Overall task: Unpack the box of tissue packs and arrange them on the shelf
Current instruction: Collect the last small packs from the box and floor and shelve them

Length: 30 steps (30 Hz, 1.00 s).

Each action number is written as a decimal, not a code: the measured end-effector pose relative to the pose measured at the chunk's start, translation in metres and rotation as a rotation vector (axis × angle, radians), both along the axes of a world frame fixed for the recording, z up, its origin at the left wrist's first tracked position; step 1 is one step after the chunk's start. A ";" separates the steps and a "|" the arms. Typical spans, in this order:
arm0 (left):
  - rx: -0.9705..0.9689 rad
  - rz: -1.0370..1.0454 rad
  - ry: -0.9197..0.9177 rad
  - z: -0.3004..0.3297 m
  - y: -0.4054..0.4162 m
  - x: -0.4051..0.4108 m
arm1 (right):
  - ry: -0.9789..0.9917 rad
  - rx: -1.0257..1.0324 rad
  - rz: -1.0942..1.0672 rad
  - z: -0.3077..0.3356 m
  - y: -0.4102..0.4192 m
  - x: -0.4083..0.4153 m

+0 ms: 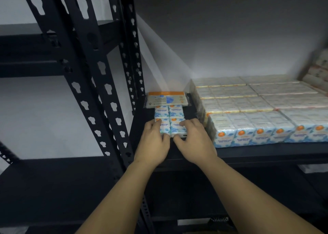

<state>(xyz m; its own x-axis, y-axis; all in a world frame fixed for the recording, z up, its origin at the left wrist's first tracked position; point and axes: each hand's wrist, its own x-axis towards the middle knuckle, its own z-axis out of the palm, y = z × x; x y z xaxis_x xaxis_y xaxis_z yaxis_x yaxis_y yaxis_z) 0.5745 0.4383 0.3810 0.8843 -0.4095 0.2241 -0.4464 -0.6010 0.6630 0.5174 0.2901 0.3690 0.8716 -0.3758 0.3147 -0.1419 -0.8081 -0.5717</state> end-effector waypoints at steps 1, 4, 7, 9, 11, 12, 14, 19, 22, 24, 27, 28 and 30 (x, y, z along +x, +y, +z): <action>-0.001 0.003 -0.001 0.000 0.000 0.000 | -0.002 -0.002 0.000 0.000 0.000 0.000; -0.006 0.008 0.001 0.000 0.000 0.000 | -0.005 -0.006 -0.005 0.000 0.001 0.000; -0.012 0.007 -0.001 0.000 0.000 0.000 | -0.002 -0.005 -0.012 0.000 0.001 0.001; -0.017 0.011 0.000 0.000 -0.001 0.000 | 0.001 0.002 -0.016 0.000 0.001 0.001; -0.019 0.013 0.004 -0.001 -0.001 0.001 | -0.003 0.007 -0.018 0.001 0.001 0.000; -0.019 0.013 0.004 -0.001 -0.002 0.001 | -0.006 0.012 -0.018 0.001 0.002 0.000; -0.022 0.017 0.004 -0.001 -0.002 0.001 | -0.013 0.028 -0.015 0.003 0.002 -0.001; -0.015 0.005 -0.024 -0.002 -0.001 -0.004 | -0.043 0.057 -0.004 0.006 0.004 -0.004; -0.013 -0.008 -0.058 -0.002 0.001 -0.009 | -0.090 0.056 0.020 0.010 0.007 -0.010; -0.010 -0.001 -0.063 -0.002 0.003 -0.014 | -0.105 0.051 0.058 0.012 0.009 -0.016; 0.001 0.013 -0.049 -0.004 0.007 -0.025 | -0.086 0.040 0.104 0.013 0.010 -0.027; 0.009 0.012 -0.046 -0.004 0.008 -0.029 | -0.079 0.043 0.113 0.014 0.010 -0.031; 0.029 0.017 -0.052 -0.004 0.011 -0.038 | -0.071 0.052 0.128 0.016 0.011 -0.039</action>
<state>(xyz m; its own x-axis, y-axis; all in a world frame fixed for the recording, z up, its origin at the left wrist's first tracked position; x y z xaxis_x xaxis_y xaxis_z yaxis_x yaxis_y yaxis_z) 0.5364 0.4491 0.3767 0.8789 -0.4013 0.2578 -0.4689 -0.6278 0.6213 0.4780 0.3011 0.3851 0.8896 -0.2804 0.3605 0.0029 -0.7858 -0.6184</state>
